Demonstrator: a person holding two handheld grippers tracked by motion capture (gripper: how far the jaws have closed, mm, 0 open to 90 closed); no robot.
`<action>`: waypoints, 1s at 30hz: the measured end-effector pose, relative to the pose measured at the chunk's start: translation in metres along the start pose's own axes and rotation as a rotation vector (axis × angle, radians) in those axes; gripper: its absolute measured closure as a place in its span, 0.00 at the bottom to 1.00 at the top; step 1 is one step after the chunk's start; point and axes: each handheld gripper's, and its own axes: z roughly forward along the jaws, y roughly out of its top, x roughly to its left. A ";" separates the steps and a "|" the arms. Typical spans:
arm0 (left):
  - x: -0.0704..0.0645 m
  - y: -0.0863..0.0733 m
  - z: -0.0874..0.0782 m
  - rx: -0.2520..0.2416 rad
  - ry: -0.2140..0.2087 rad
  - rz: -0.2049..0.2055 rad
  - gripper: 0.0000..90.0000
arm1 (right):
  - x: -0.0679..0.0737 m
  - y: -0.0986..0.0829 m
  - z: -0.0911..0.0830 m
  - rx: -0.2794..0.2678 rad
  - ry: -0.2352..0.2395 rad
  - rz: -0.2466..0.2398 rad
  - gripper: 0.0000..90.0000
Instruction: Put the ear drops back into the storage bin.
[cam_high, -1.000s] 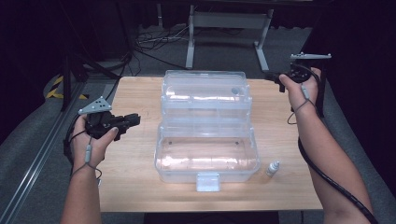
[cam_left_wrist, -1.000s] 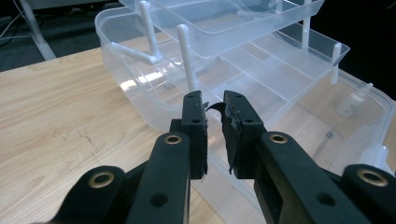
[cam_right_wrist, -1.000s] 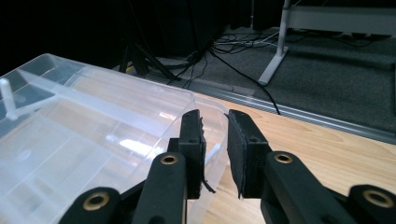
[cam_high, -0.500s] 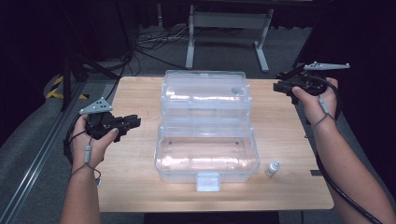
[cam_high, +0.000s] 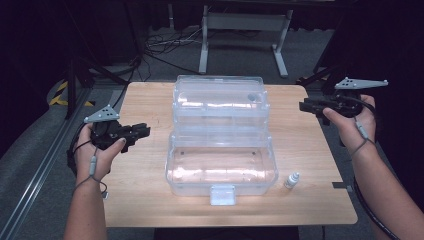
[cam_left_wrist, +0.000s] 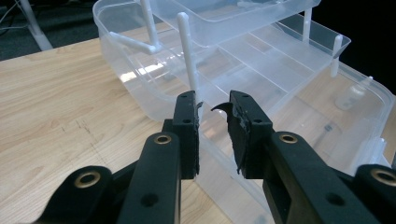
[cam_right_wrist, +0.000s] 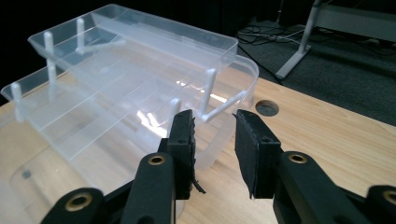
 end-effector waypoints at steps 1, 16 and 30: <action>0.000 0.000 0.000 0.000 0.001 -0.001 0.82 | 0.002 -0.001 -0.001 0.007 0.002 -0.010 0.76; 0.000 0.000 -0.002 -0.007 -0.007 -0.006 0.83 | 0.026 -0.019 -0.027 -0.011 0.127 -0.059 0.72; -0.001 0.000 -0.002 -0.007 -0.010 -0.007 0.82 | 0.033 -0.035 -0.040 0.005 0.160 -0.097 0.70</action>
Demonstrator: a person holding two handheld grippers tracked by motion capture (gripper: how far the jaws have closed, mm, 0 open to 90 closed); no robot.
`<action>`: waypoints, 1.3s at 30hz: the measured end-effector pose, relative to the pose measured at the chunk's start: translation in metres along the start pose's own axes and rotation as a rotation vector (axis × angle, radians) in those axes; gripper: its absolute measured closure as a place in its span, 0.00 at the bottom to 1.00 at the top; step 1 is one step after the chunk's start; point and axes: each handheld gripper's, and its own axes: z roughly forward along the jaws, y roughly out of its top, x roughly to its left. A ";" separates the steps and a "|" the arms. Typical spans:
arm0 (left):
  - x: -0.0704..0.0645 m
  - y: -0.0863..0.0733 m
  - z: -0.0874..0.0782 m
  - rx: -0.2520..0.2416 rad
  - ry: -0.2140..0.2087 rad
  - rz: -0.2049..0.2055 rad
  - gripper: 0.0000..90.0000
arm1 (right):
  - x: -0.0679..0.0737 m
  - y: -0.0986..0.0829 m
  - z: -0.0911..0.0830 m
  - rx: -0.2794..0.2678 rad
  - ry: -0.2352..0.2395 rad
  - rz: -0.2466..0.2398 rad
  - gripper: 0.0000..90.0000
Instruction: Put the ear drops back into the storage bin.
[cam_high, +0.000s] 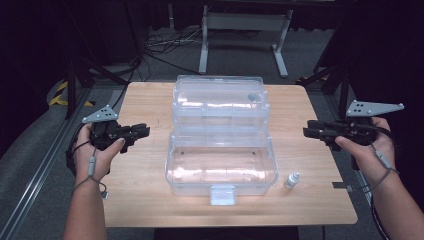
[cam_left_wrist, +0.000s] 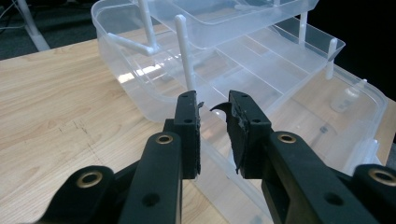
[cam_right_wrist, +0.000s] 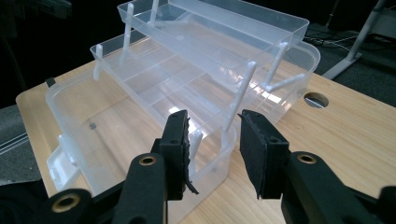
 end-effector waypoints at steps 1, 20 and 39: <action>0.000 0.000 0.000 0.001 0.000 0.001 0.83 | 0.000 -0.002 0.000 0.005 -0.004 0.001 0.69; -0.001 0.000 0.001 0.016 -0.009 -0.005 0.81 | 0.003 -0.022 0.021 0.261 0.007 -0.044 0.65; -0.001 -0.003 -0.004 0.022 0.000 -0.006 0.81 | 0.012 -0.026 0.043 0.523 0.063 -0.167 0.61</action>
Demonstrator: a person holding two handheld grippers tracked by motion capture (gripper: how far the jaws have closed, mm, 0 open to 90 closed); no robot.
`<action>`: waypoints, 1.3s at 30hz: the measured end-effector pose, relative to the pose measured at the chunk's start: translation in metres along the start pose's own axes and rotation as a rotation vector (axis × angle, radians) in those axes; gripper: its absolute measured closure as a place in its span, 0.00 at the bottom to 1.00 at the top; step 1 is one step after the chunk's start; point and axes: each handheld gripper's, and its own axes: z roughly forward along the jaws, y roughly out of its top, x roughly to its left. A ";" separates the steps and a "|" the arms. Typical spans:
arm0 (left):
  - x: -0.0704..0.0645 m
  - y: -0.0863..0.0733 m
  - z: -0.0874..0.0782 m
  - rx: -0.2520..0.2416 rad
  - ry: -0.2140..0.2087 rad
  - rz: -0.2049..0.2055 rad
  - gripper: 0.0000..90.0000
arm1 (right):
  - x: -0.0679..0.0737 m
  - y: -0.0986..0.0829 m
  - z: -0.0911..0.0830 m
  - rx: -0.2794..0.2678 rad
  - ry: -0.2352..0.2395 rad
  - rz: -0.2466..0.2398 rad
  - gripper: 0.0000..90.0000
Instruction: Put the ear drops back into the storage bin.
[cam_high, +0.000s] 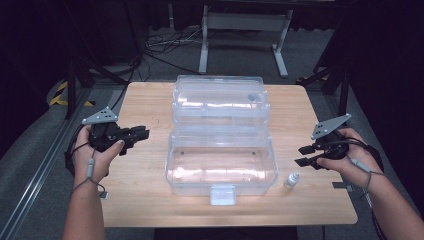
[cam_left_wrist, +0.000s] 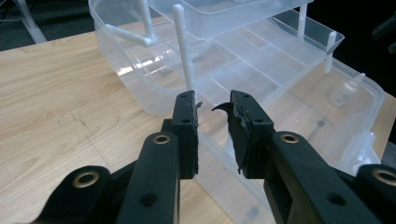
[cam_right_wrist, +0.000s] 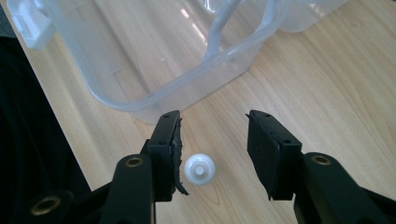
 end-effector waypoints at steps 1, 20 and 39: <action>0.000 -0.001 -0.001 -0.001 0.001 -0.003 0.81 | 0.000 0.000 0.001 0.008 -0.001 -0.005 0.60; -0.002 -0.011 -0.014 0.004 0.031 -0.017 0.81 | 0.006 0.012 0.030 0.194 0.032 -0.127 0.50; -0.002 -0.011 -0.014 0.004 0.030 -0.015 0.81 | 0.009 0.003 0.063 0.335 0.038 -0.166 0.46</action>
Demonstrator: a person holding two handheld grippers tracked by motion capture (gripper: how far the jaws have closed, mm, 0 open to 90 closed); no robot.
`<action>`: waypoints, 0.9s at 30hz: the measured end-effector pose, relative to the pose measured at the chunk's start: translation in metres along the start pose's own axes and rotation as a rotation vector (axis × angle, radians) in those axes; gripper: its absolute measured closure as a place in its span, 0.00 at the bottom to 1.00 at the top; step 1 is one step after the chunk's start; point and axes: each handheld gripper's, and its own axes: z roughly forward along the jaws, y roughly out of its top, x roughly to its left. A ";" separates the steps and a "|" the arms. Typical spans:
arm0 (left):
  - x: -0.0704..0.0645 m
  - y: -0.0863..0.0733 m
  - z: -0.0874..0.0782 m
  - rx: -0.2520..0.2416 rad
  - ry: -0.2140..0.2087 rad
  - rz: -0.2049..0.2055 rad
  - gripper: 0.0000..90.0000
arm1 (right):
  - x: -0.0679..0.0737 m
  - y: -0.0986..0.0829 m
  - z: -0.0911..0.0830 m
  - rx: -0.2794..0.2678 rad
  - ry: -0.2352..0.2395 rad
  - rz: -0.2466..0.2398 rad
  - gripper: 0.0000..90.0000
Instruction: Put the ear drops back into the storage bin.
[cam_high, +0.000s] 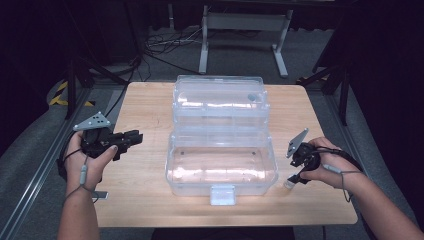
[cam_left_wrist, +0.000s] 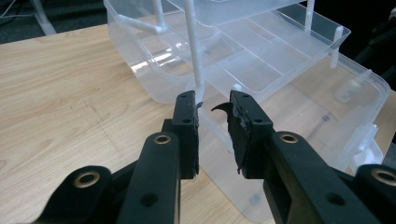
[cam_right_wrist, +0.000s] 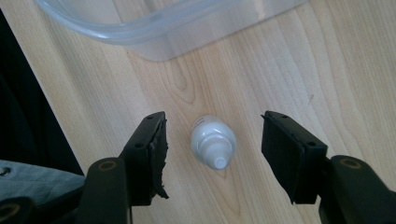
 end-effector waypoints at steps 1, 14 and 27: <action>0.000 0.000 0.000 -0.001 0.000 -0.001 0.81 | -0.001 0.000 0.002 0.005 -0.001 -0.007 0.46; -0.001 0.000 0.001 0.000 -0.001 -0.004 0.82 | -0.003 -0.001 0.029 0.091 0.005 -0.029 0.49; -0.001 0.000 0.002 0.000 0.000 -0.003 0.82 | -0.002 -0.002 0.037 0.149 0.010 -0.070 0.67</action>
